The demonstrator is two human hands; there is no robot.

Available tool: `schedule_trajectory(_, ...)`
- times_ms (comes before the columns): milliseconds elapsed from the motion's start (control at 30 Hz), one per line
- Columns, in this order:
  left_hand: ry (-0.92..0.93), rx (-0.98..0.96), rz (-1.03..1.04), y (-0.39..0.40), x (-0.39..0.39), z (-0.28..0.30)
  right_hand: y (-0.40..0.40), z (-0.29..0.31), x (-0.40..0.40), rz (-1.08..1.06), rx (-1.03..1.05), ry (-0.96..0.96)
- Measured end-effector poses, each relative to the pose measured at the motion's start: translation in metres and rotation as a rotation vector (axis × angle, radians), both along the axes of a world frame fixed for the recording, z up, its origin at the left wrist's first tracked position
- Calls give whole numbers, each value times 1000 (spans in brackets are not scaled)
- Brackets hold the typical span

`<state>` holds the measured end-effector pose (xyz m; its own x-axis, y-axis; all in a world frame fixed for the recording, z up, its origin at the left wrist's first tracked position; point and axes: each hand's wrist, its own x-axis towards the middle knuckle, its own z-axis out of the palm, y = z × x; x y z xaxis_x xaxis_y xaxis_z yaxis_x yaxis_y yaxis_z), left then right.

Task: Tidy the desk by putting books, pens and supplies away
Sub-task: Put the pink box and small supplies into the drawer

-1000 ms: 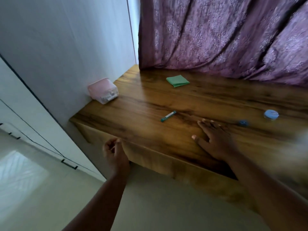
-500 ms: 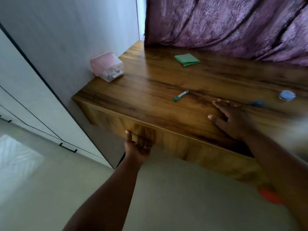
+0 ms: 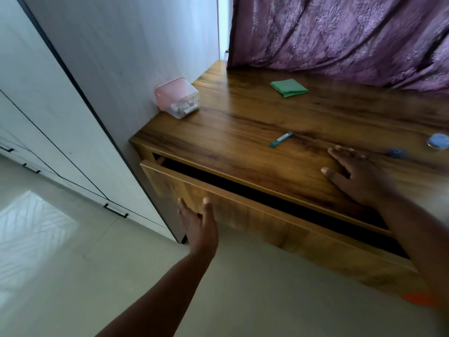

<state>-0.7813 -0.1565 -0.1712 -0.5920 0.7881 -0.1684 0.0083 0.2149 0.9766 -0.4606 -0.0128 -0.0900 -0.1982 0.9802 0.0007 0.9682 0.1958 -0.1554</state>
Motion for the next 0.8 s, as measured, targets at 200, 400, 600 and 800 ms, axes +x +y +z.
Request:
schedule_trajectory(200,1364,186,-614,-3,-24,19,-3,1,-2,0,18,-9)
schedule_trajectory(400,1454,119,-731,-11,-32,26,-4,2,-3,12,25,-14)
schedule_trajectory(600,1420,66,-710,-30,-30,27,-2,-2,0,22,28,-50)
schedule_trajectory(800,1435,35,-681,-58,-30,30,-13,-1,-3,-10,-31,-54)
